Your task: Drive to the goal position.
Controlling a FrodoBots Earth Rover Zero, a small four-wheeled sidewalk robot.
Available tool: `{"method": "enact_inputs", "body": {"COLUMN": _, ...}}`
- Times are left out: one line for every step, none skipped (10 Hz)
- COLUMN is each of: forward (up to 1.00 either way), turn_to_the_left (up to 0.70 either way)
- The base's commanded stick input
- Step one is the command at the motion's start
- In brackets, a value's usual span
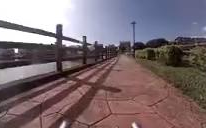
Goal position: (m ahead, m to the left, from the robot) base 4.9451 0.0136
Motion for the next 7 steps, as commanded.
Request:
{"method": "enact_inputs", "body": {"forward": 0.5, "turn_to_the_left": 0.07}}
{"method": "enact_inputs", "body": {"forward": 0.5, "turn_to_the_left": 0.01}}
{"method": "enact_inputs", "body": {"forward": 0.5, "turn_to_the_left": 0.0}}
{"method": "enact_inputs", "body": {"forward": 0.5, "turn_to_the_left": 0.0}}
{"method": "enact_inputs", "body": {"forward": 0.5, "turn_to_the_left": 0.0}}
{"method": "enact_inputs", "body": {"forward": 0.5, "turn_to_the_left": 0.05}}
{"method": "enact_inputs", "body": {"forward": 0.5, "turn_to_the_left": 0.47}}
